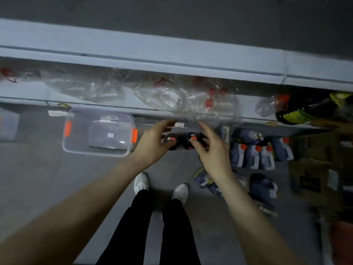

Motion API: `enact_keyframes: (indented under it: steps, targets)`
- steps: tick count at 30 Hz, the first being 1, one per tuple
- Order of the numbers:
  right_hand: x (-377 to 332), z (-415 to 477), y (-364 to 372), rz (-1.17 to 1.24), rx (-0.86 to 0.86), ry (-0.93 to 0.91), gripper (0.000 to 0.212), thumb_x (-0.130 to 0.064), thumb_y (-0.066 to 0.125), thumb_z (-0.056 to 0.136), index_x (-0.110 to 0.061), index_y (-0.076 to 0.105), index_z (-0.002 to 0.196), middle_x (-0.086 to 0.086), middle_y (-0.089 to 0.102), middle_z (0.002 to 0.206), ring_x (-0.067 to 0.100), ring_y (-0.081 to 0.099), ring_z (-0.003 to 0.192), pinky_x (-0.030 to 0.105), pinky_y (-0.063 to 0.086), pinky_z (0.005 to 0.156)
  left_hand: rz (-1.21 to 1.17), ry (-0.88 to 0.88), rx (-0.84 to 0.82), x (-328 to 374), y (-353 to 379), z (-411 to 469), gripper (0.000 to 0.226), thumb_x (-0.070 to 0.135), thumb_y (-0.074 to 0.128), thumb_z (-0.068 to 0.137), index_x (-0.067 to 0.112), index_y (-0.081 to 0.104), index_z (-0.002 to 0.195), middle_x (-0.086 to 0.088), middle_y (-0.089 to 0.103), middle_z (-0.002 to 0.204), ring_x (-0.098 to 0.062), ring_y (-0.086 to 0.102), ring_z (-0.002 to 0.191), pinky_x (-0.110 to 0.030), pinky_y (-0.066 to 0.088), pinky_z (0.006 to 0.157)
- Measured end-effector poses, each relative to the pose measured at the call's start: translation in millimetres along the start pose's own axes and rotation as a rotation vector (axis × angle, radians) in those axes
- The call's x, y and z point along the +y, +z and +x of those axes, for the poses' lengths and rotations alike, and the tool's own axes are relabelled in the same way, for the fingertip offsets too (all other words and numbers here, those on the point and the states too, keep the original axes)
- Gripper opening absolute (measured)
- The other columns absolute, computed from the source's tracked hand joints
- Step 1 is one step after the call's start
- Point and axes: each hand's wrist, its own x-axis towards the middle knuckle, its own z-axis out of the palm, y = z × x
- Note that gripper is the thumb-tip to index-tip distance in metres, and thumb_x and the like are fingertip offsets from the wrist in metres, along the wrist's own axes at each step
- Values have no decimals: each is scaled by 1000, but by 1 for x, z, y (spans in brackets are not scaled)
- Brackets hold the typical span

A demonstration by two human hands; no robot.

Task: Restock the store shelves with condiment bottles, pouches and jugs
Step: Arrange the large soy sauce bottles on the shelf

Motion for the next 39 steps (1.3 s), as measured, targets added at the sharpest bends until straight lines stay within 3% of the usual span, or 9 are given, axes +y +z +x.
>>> enact_keyframes:
  steps: [3,6,9,18,26,31,39]
  targets:
    - [34,1,33,13,-22,64,58,-9,70,93,-18,50,147,3,58,143,18,55,132,43,47,108,5,-52,-11,-46,16,3,60,6,73,86,16,50,140,0,60,134,-12,58,121,-29,48,101]
    - [71,4,62,10,-43,117,59,-11,70,93,-21,50,147,2,57,145,19,52,135,47,45,110,-27,-106,-23,-90,32,8,63,1,73,84,18,50,140,8,58,129,-6,56,117,-27,49,99]
    - [109,9,90,29,-66,174,60,-10,69,94,-21,47,149,4,55,146,22,52,133,48,45,109,-29,-157,-48,-133,51,18,63,1,72,85,20,49,141,14,54,127,-11,55,120,-27,47,99]
    - [221,36,170,11,-110,293,61,-9,68,94,-19,44,150,5,53,147,20,49,136,43,44,111,24,-256,-142,-254,114,61,72,3,70,88,20,36,150,-2,47,147,-17,48,130,-28,43,102]
    - [309,66,238,55,-148,350,68,-13,67,95,-14,34,155,9,44,154,25,43,142,49,41,113,141,-229,-196,-345,165,108,85,6,75,85,22,28,154,-6,46,149,-21,49,131,-28,45,98]
    - [350,81,271,101,-124,411,79,-12,71,92,-16,27,158,7,39,158,23,38,145,49,38,115,218,-198,-210,-385,184,138,92,11,76,84,19,20,157,-8,40,154,-25,46,135,-42,46,105]
    - [377,109,316,220,-2,408,97,-23,86,79,-11,27,156,5,44,155,18,42,142,43,38,116,201,-145,-286,-429,202,180,96,6,76,82,18,17,158,-6,37,157,-25,40,141,-40,39,113]
